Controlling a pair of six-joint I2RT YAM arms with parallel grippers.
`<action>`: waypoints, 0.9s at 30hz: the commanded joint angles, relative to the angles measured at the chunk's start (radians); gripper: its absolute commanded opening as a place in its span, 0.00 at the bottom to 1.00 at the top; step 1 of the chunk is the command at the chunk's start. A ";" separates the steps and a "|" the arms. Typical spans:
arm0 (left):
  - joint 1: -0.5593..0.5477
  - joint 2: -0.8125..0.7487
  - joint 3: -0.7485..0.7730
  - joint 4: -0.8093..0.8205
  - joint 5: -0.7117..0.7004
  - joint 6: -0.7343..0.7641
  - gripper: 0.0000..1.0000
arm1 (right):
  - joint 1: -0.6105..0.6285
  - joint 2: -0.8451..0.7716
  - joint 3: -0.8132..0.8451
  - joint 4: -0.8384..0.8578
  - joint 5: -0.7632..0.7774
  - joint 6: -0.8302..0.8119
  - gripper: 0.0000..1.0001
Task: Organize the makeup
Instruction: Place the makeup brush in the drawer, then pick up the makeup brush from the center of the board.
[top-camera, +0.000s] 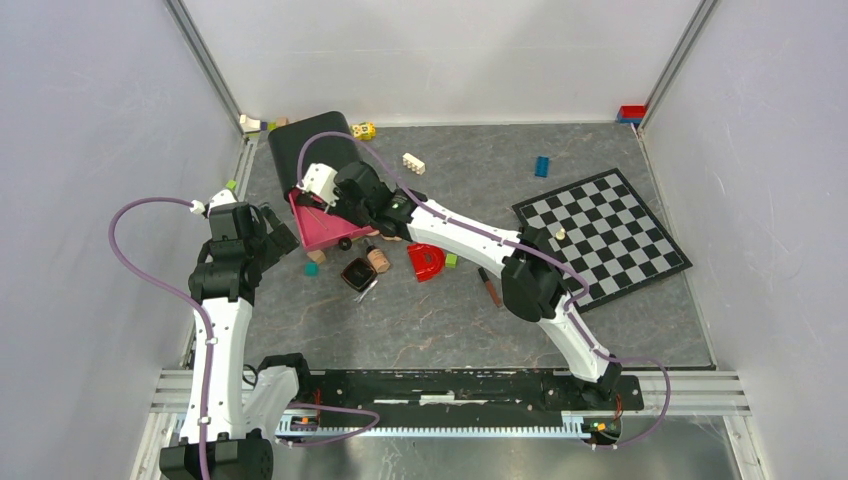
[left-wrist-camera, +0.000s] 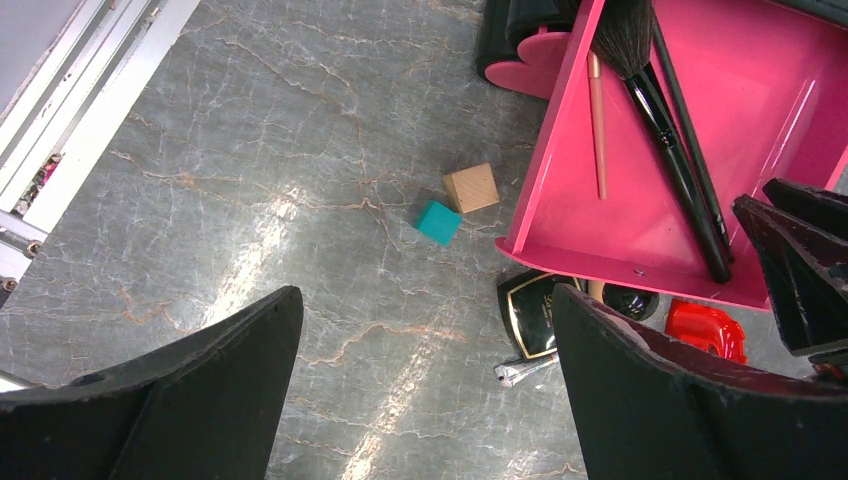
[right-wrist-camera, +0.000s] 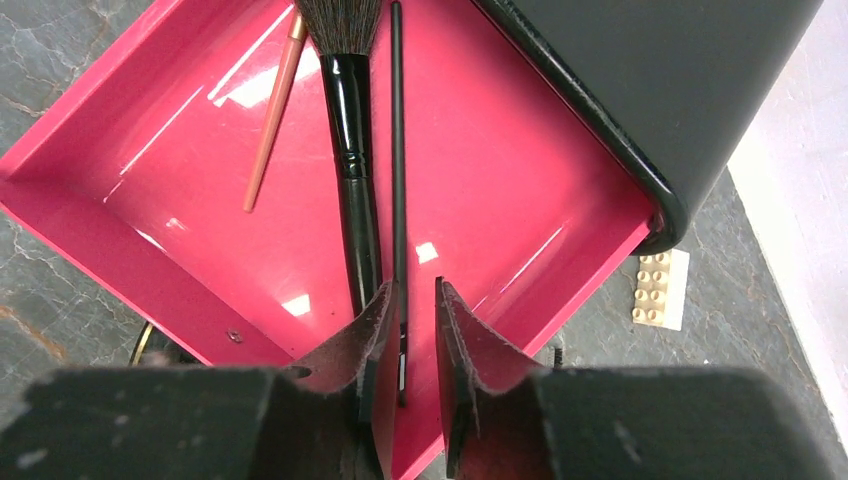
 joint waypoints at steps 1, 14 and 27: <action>-0.001 -0.007 -0.005 0.035 -0.007 0.027 1.00 | 0.005 -0.037 -0.027 0.057 -0.024 0.030 0.26; -0.002 0.005 -0.003 0.035 -0.003 0.027 1.00 | 0.003 -0.252 -0.196 0.103 -0.025 0.074 0.31; -0.007 0.007 -0.011 0.041 0.026 0.034 1.00 | -0.182 -0.660 -0.626 0.151 0.029 0.292 0.35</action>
